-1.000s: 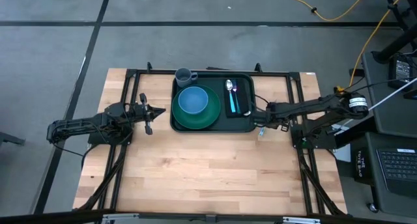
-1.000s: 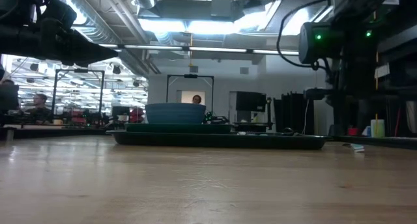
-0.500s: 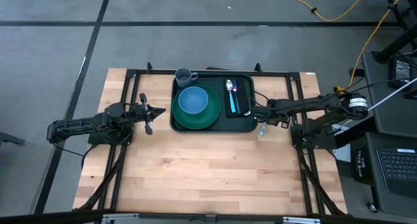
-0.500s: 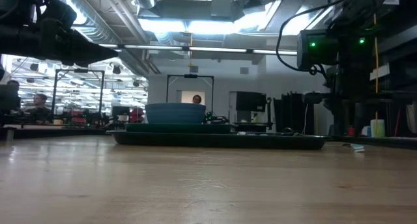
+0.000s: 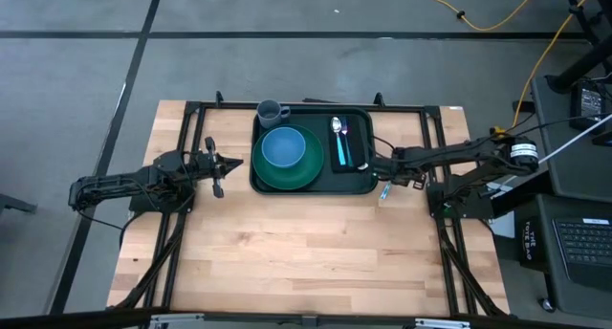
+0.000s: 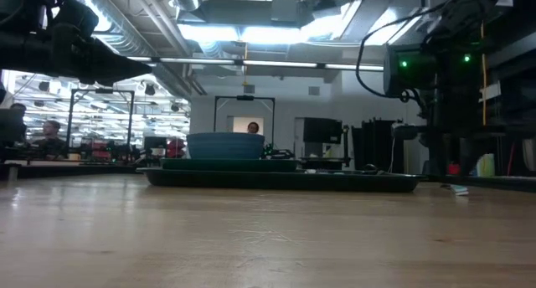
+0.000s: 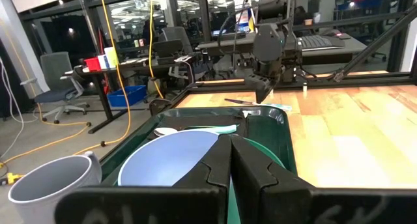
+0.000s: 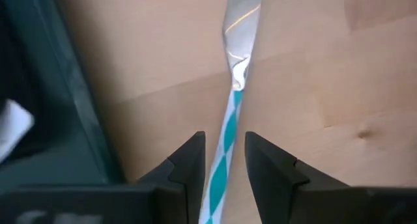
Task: Set up tray
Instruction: Put the blue knife on the black napkin to the right of the blue fork on the green serving tray
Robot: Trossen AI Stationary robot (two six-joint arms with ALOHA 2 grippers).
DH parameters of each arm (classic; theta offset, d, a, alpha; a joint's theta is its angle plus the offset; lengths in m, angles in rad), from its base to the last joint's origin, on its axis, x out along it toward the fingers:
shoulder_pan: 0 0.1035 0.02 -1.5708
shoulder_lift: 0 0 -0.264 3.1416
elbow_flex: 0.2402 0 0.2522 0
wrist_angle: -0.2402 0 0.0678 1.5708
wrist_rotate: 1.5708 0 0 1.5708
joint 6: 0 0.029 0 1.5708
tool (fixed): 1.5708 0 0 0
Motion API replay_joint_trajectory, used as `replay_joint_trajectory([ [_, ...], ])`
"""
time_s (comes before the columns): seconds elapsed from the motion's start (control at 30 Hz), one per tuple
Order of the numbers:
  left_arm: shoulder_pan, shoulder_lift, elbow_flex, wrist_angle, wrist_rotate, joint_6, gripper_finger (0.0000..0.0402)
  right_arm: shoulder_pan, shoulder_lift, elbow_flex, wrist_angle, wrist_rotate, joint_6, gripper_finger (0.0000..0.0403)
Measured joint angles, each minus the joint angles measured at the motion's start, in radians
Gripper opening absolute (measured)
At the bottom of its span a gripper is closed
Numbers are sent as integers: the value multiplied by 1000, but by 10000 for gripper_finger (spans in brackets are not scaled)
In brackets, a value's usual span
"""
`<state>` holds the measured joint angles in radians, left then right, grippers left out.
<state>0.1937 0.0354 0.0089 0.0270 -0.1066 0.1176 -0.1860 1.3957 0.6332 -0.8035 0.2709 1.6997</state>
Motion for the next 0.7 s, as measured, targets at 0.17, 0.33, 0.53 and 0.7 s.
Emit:
replay_joint_trajectory([
  [0.17, 0, 0, 0, 0, 0, 0, 4, 1, 17, -57, 105, -1, 0, 113],
  [0.33, 0, 0, 0, 0, 1, 0, 4, 2, 18, -73, 103, 12, 2, 113],
  [0.53, 0, 0, 0, 0, 2, -1, 4, 1, 19, -71, 69, -2, 2, 112],
  [0.7, 0, 0, 0, 0, 3, -1, 4, 1, 20, -72, 62, 4, 2, 94],
])
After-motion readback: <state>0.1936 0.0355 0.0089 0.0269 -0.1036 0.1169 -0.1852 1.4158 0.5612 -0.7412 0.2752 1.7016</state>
